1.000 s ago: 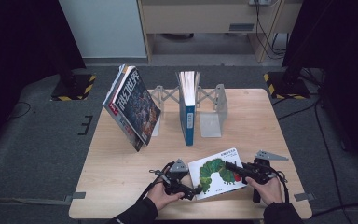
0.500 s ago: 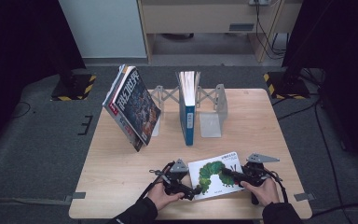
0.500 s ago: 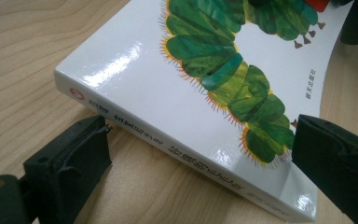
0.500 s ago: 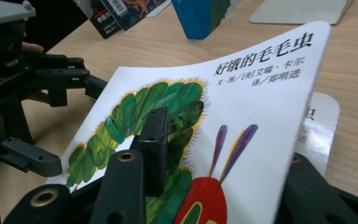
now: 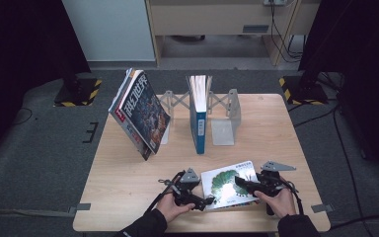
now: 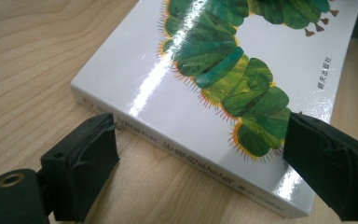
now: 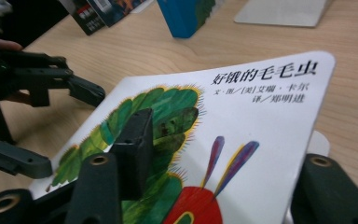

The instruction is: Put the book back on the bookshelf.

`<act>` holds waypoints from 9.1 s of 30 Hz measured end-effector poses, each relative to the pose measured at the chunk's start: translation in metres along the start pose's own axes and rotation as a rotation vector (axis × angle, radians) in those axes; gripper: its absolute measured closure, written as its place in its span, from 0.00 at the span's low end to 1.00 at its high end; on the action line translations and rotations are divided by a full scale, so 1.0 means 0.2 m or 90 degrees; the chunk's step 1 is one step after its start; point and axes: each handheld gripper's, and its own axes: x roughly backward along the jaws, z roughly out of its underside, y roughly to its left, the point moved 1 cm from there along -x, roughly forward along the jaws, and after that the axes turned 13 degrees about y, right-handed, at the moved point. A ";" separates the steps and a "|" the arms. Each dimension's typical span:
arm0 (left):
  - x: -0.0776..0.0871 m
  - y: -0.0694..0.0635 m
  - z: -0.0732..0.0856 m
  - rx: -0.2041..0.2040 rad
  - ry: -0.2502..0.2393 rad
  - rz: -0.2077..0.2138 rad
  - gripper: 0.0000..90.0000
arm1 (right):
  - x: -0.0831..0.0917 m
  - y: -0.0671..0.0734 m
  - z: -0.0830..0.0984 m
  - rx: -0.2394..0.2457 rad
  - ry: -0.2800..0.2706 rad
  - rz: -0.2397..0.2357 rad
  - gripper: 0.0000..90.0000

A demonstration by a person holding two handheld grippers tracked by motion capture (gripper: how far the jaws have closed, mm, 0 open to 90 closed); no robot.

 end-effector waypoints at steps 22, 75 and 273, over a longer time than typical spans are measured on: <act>0.01 0.02 0.01 0.026 -0.013 -0.003 0.12 | 0.08 -0.06 0.00 -0.049 -0.063 -0.022 0.68; 0.00 0.02 0.00 0.024 -0.012 0.051 0.02 | 0.01 -0.01 0.01 0.028 -0.012 0.020 0.55; 0.16 0.07 -0.57 0.148 -0.266 -0.198 0.83 | 0.08 -0.27 0.09 0.026 0.100 0.267 0.03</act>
